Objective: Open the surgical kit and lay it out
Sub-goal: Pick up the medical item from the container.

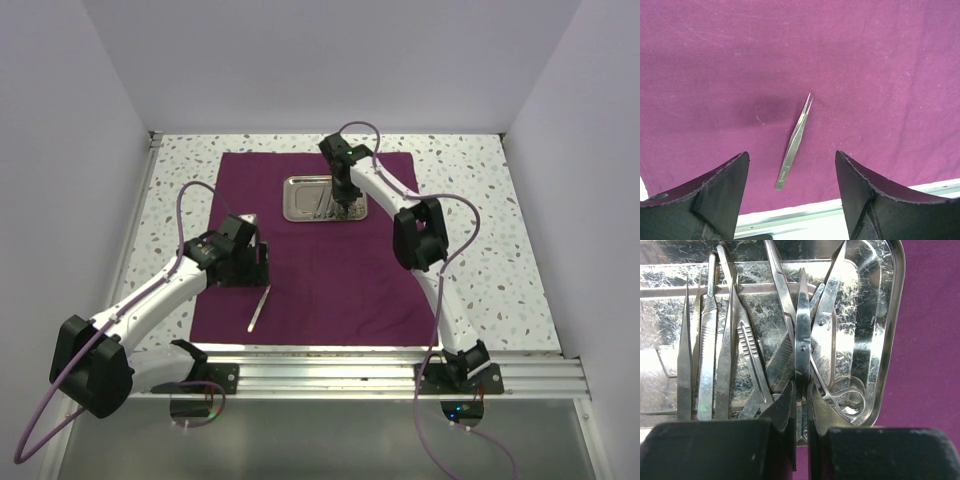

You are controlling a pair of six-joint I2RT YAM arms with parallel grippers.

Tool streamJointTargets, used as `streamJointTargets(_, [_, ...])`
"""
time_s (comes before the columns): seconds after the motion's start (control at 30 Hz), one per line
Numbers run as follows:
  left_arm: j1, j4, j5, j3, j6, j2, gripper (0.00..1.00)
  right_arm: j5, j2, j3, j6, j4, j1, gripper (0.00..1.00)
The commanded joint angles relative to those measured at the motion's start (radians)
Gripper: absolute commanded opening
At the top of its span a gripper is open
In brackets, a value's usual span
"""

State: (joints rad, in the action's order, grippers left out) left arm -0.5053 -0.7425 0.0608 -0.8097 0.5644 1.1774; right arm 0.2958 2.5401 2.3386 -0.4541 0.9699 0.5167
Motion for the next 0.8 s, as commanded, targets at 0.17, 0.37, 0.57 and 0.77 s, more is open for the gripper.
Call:
streamJointTargets(0.17, [-0.002,-0.003,0.024,-0.025,0.002,-0.028,0.73,0.011,0.013,0.123,0.025,0.090,0.000,0.00])
streamJointTargets(0.37, [-0.001,0.003,0.045,-0.037,0.000,-0.045,0.73,-0.020,-0.082,0.182,0.000,0.102,0.000,0.00])
streamJointTargets(0.57, [-0.001,0.018,0.057,-0.123,-0.024,0.016,0.73,-0.093,-0.277,-0.042,-0.104,0.073,0.011,0.00])
streamJointTargets(0.77, [0.007,0.107,0.039,-0.325,-0.086,0.203,0.75,-0.293,-0.607,-0.704,-0.283,-0.236,0.091,0.00])
